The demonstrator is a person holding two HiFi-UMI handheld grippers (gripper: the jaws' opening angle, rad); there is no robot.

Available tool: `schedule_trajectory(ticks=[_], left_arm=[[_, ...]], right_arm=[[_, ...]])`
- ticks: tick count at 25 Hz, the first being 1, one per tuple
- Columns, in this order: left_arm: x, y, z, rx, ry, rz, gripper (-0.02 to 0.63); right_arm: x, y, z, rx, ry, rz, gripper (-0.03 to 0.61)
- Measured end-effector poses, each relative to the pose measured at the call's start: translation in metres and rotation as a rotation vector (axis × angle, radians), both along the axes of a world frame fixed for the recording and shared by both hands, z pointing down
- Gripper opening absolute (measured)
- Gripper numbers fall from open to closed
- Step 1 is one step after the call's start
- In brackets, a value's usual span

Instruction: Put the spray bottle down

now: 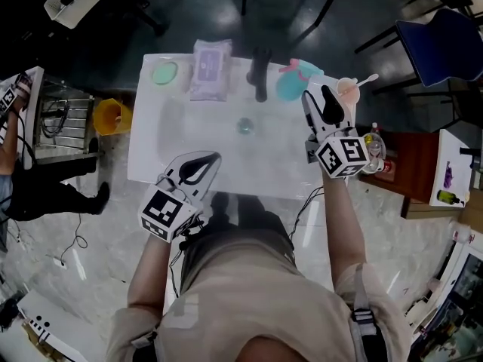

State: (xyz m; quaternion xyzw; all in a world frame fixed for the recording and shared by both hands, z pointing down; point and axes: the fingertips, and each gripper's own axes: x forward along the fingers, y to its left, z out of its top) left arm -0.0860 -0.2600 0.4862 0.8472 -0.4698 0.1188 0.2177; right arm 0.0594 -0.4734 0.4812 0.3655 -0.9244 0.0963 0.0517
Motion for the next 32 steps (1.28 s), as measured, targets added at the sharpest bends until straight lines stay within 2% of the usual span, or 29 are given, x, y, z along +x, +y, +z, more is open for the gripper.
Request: schedule_trajectory(ticks=[8,9,10,11,15,23,32], left_arm=[[-0.011,-0.005,-0.022,0.058,0.087,-0.013,0.009],[-0.013,-0.005,-0.026,0.067,0.098,-0.017,0.009],[-0.015,-0.005,-0.030,0.075,0.105,-0.019,0.009],[-0.017,-0.004,-0.032,0.081,0.108,-0.021,0.009],[-0.024,0.006,-0.033,0.084,0.122,-0.030,0.009],[-0.029,0.020,-0.039,0.091,0.154,-0.020,0.009],[-0.033,0.031,-0.046,0.121,0.134,-0.046,0.009]], right_arm=[[-0.008,0.038,-0.014,0.020,0.045,-0.025,0.189],[-0.011,0.043,-0.018,0.025,0.050,-0.030,0.162],[-0.014,0.047,-0.021,0.031,0.052,-0.035,0.095],[-0.017,0.051,-0.025,0.038,0.049,-0.042,0.063],[-0.033,0.074,-0.030,0.044,0.042,-0.086,0.035],[-0.057,0.102,-0.033,0.024,0.052,-0.171,0.023],[-0.066,0.127,-0.038,-0.008,0.027,-0.225,0.023]])
